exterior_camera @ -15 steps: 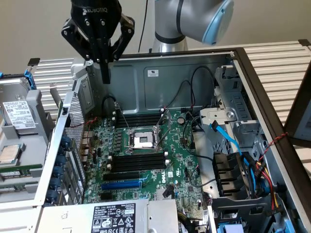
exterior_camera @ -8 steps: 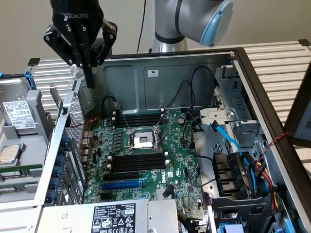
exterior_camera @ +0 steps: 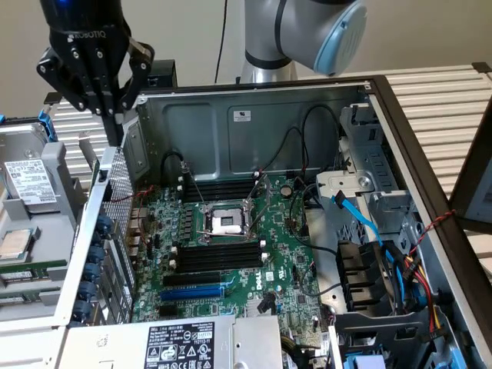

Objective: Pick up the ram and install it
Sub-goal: 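Reach for the ram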

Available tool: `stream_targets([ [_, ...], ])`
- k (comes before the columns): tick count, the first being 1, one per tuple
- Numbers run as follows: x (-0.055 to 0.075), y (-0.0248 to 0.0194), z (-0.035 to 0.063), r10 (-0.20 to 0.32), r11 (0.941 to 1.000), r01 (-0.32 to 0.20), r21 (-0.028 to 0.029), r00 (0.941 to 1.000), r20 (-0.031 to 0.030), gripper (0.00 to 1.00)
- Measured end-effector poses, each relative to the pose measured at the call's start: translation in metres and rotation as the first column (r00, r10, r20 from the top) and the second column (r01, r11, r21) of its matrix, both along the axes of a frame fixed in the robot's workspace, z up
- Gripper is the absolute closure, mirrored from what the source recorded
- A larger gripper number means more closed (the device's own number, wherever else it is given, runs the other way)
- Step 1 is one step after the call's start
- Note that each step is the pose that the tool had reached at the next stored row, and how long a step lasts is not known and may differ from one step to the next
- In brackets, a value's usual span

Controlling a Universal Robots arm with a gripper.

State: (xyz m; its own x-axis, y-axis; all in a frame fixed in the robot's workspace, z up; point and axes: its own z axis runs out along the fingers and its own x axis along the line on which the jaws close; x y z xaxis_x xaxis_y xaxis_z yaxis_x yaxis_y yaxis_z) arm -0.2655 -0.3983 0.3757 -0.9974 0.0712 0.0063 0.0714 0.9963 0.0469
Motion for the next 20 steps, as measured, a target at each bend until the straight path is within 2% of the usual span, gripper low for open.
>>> stream_targets([
  [20, -0.091, 0.0, -0.0142, 0.0, 1.0, 0.0, 0.0, 1.0, -0.0048, 0.89],
])
